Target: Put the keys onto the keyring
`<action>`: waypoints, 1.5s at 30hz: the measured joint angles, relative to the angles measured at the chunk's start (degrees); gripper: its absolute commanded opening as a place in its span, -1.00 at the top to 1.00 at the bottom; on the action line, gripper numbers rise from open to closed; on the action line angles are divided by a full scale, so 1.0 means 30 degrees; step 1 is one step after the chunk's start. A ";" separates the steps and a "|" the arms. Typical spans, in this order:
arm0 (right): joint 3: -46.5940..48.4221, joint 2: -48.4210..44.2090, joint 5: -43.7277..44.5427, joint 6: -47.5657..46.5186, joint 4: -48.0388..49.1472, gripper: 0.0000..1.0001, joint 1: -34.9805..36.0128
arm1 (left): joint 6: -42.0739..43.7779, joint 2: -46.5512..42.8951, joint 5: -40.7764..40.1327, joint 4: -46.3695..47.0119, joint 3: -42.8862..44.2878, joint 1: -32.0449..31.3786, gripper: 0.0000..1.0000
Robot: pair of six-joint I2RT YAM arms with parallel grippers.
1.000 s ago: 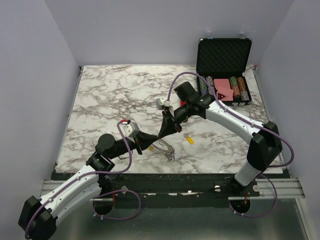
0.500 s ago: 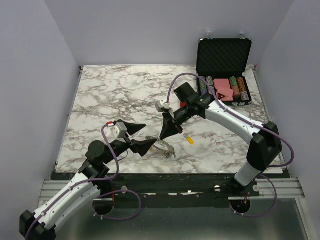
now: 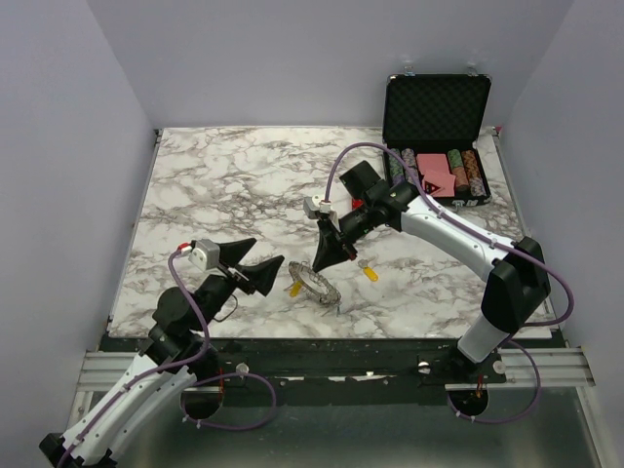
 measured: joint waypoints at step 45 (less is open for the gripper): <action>0.0291 0.0058 0.0124 -0.0889 -0.1093 0.99 0.0000 | 0.0517 0.0313 -0.0576 -0.0015 0.0080 0.0000 -0.97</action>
